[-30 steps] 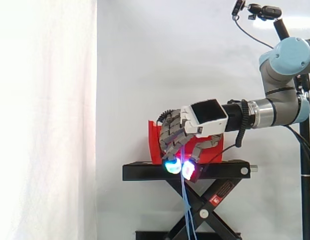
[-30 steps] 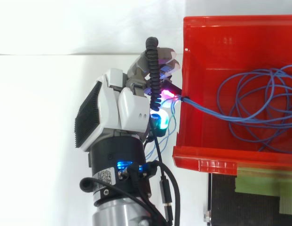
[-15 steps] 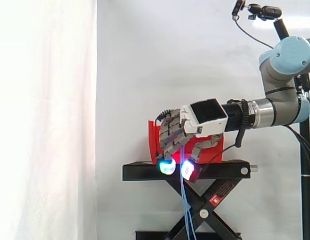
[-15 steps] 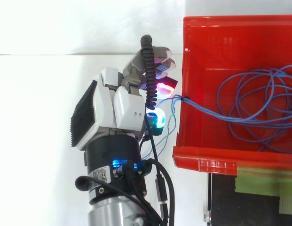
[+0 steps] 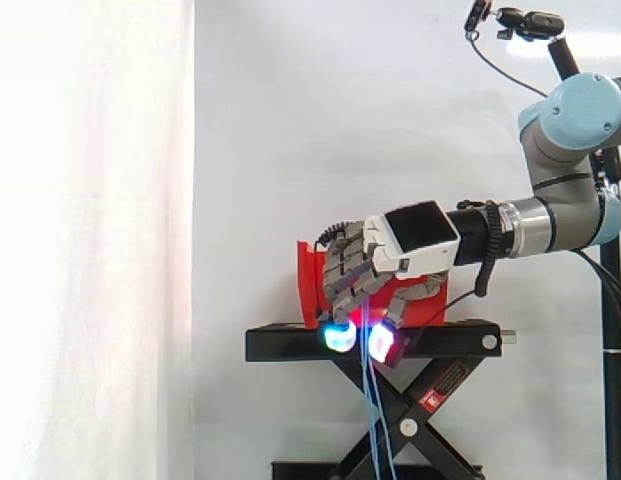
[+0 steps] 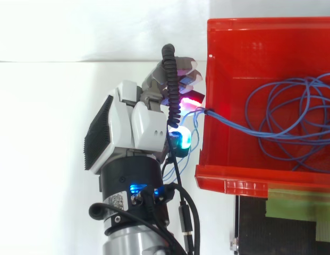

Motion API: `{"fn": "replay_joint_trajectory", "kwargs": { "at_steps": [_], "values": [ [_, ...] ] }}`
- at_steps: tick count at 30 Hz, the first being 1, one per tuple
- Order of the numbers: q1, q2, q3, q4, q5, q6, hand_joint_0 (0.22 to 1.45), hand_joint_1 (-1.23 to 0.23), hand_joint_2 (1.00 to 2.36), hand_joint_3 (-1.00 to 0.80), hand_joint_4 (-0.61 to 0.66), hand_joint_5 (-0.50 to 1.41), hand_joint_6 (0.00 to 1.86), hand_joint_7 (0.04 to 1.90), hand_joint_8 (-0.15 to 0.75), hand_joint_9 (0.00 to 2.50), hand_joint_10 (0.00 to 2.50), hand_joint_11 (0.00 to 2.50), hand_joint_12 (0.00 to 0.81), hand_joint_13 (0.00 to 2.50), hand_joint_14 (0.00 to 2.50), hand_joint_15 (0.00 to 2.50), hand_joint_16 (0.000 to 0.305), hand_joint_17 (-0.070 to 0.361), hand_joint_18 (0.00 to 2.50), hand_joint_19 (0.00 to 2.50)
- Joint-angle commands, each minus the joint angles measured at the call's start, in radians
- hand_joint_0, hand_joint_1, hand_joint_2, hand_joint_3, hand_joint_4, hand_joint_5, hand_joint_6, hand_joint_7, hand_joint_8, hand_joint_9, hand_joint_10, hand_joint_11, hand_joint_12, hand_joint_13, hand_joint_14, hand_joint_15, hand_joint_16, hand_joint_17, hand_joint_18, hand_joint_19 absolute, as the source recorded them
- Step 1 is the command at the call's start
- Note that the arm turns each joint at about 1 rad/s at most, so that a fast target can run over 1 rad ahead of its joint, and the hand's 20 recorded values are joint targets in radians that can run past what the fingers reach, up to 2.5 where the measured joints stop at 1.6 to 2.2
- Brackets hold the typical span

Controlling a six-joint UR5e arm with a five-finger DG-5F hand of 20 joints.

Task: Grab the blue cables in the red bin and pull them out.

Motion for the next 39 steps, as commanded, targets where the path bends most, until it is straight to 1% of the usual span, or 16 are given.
{"fn": "replay_joint_trajectory", "kwargs": {
  "at_steps": [1,8,14,16,18,19,21,25,32,34,39],
  "values": [
    [-0.001,-0.001,0.0,-0.011,0.0,-0.012,0.84,-0.92,1.0,-1.0,0.09,0.82,0.01,0.72,0.255,0.82,0.02,1.01,0.377,0.79,0.03,0.83,0.048,0.109,0.59,0.69],
    [-0.001,0.001,0.0,-0.012,0.0,-0.019,0.84,-0.92,1.0,-1.0,0.09,0.82,0.01,0.72,0.256,0.82,0.02,1.01,0.375,0.78,0.03,0.83,0.049,0.109,0.58,0.69],
    [-0.001,-0.001,-0.001,-0.009,0.002,-0.029,0.84,-0.92,1.0,-1.0,0.07,0.88,0.01,0.84,0.254,0.83,0.02,1.01,0.377,0.79,0.03,0.83,0.048,0.109,0.59,0.69],
    [-0.001,-0.001,-0.001,-0.008,0.002,-0.03,0.84,-0.92,1.0,-1.0,0.06,0.88,0.06,0.82,0.256,0.83,0.02,1.0,0.376,0.79,0.03,0.83,0.048,0.109,0.59,0.69],
    [-0.001,0.001,-0.001,-0.006,0.002,-0.03,0.84,-0.92,1.0,-1.0,0.07,0.87,0.06,0.82,0.259,0.83,0.02,1.02,0.376,0.79,0.03,0.83,0.048,0.109,0.59,0.69],
    [-0.001,-0.001,0.0,-0.006,0.002,-0.03,0.84,-0.92,1.0,-1.0,0.09,0.87,0.0,0.81,0.254,0.83,0.02,1.0,0.376,0.79,0.03,0.83,0.048,0.109,0.59,0.69],
    [0.0,-0.001,0.0,-0.005,0.002,-0.03,0.84,-0.92,1.0,-1.0,0.1,0.83,0.01,0.74,0.258,0.83,0.02,1.01,0.375,0.79,0.03,0.83,0.048,0.109,0.59,0.7],
    [0.002,-0.001,0.0,-0.005,0.003,-0.029,0.84,-0.91,1.0,-1.0,0.12,0.8,0.01,0.68,0.258,0.82,0.02,1.01,0.376,0.78,0.03,0.83,0.048,0.109,0.58,0.7],
    [0.002,0.001,0.0,-0.009,0.005,-0.027,0.83,-0.91,1.0,-1.0,0.13,0.78,0.01,0.65,0.257,0.81,0.02,0.99,0.378,0.78,0.03,0.83,0.049,0.109,0.58,0.7],
    [0.002,0.001,0.01,-0.009,0.005,-0.026,0.83,-0.91,1.0,-1.0,0.13,0.78,0.01,0.63,0.253,0.81,0.02,0.99,0.377,0.78,0.02,0.83,0.049,0.109,0.58,0.7],
    [0.002,0.001,0.013,-0.011,0.005,-0.016,0.83,-0.91,1.0,-1.0,0.14,0.77,0.01,0.61,0.256,0.81,0.02,0.98,0.376,0.78,0.03,0.83,0.049,0.11,0.58,0.7]
  ]
}}
